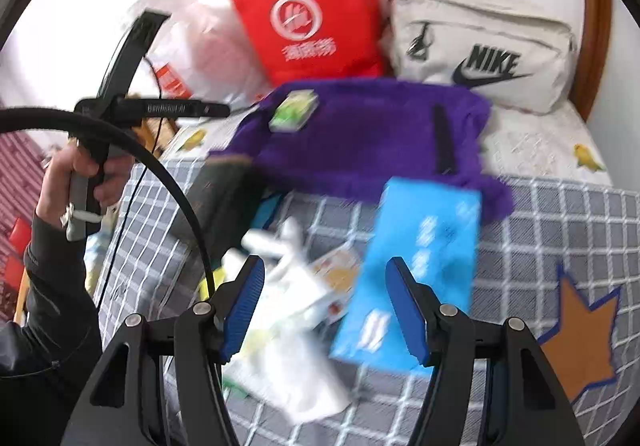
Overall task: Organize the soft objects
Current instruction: 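Grasp the white gloves with the right gripper and lift them, then grasp the white mesh drawstring bag with the left gripper while the right holds the gloves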
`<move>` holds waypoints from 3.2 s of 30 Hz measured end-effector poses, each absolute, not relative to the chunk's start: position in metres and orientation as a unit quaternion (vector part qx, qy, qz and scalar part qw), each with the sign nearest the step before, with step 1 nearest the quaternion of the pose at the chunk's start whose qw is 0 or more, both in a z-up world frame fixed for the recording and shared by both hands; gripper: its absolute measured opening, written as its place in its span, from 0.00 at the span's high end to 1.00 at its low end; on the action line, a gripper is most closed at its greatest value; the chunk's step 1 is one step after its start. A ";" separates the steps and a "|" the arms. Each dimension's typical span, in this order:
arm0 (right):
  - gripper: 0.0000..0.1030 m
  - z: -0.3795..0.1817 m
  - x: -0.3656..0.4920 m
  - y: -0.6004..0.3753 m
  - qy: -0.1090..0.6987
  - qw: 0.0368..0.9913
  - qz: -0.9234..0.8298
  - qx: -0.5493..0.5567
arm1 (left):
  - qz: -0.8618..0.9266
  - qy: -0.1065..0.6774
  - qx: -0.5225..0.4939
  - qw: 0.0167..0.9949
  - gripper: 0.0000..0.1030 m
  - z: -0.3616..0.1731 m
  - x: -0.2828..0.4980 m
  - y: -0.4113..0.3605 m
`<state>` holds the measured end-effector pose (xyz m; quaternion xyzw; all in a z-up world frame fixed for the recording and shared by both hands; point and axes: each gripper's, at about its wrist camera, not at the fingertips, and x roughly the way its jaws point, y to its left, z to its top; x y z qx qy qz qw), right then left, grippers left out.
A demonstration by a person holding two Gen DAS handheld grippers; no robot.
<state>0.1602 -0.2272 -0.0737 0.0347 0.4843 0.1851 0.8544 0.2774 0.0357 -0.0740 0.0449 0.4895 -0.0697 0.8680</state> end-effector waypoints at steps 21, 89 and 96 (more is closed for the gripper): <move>0.68 -0.149 0.192 -0.149 0.568 0.788 0.234 -0.046 | -0.099 0.474 0.058 0.873 0.22 -0.086 0.178 0.043; 0.83 -0.054 0.028 -0.285 0.395 0.894 0.178 0.110 | -0.235 0.502 0.074 0.829 0.91 -0.159 0.049 -0.060; 0.83 -0.056 0.026 -0.288 0.400 0.893 0.173 0.111 | -0.246 0.511 0.041 0.823 0.39 -0.171 0.055 -0.061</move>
